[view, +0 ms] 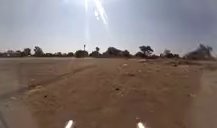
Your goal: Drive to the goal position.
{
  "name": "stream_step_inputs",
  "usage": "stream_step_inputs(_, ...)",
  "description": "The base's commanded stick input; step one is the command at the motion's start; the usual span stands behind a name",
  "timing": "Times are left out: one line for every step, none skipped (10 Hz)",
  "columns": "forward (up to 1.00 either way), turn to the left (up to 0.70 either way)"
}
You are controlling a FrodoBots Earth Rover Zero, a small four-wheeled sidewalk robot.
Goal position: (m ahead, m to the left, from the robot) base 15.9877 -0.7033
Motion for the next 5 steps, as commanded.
stream_step_inputs(0.5, 0.0)
stream_step_inputs(0.5, 0.0)
stream_step_inputs(0.5, 0.0)
stream_step_inputs(0.5, 0.0)
stream_step_inputs(0.5, 0.0)
